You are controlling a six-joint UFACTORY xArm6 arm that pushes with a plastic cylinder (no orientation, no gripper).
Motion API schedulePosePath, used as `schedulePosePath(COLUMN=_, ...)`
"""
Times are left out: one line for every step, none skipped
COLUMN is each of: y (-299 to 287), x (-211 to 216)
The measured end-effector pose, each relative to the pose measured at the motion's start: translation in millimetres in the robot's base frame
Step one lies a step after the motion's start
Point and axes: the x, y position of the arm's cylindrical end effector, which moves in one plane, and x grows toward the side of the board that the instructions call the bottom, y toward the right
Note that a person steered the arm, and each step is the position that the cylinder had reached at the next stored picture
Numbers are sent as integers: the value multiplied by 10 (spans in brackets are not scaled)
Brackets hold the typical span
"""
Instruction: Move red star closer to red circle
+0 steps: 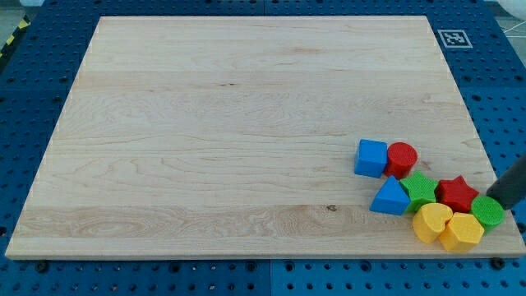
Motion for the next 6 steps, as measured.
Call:
schedulePosePath(y=-34, x=277)
schedulePosePath(y=110, x=346)
schedulePosePath(y=206, x=506)
schedulePosePath(y=66, x=522)
schedulePosePath(y=-228, x=428)
schedulePosePath(y=-487, x=110)
